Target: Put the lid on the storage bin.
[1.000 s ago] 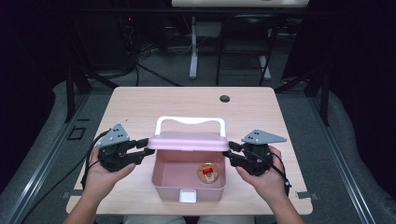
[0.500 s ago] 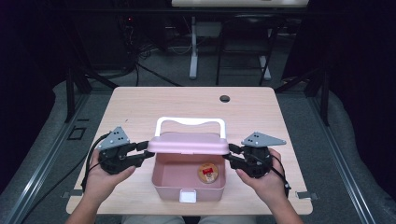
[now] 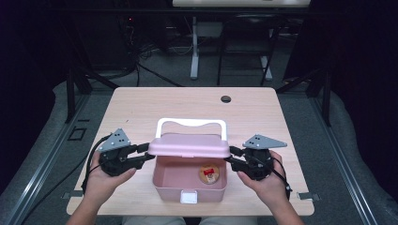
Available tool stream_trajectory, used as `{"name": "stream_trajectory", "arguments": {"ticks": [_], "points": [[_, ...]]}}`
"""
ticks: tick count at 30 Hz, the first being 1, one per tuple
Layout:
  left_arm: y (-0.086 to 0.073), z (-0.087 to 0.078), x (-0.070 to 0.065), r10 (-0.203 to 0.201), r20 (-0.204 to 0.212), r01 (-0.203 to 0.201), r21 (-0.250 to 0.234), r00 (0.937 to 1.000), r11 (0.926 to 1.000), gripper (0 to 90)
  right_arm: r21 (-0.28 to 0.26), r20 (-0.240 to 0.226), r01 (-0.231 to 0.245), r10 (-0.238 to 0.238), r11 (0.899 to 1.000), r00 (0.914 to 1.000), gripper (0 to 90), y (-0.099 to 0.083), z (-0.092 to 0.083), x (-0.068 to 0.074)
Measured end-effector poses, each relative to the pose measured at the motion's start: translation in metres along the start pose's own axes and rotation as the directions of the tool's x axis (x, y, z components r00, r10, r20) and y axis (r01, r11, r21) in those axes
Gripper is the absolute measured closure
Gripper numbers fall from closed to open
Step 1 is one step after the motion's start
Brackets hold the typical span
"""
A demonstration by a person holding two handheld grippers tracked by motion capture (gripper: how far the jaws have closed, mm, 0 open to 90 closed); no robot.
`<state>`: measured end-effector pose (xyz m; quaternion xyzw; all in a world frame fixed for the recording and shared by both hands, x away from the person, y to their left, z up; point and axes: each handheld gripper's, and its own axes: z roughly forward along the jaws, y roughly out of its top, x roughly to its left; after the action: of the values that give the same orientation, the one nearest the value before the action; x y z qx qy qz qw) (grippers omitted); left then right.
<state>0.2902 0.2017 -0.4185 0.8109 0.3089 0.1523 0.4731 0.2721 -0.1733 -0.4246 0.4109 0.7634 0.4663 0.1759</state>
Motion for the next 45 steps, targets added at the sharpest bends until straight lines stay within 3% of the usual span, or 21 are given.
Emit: {"name": "stream_trajectory", "arguments": {"ticks": [31, 45], "points": [[-0.010, -0.002, -0.003, 0.004, 0.009, -0.004, 0.021, 0.9999, 0.9998, 64.6, 0.031, -0.003, 0.011, -0.011, 0.999, 0.9999, 65.0, -0.014, -0.001, 0.001], [-0.020, -0.005, -0.005, 0.005, 0.013, -0.005, 0.045, 0.9999, 0.9990, 64.6, 0.052, -0.019, -0.026, 0.027, 0.998, 0.9995, 64.9, -0.028, -0.001, -0.004]]}}
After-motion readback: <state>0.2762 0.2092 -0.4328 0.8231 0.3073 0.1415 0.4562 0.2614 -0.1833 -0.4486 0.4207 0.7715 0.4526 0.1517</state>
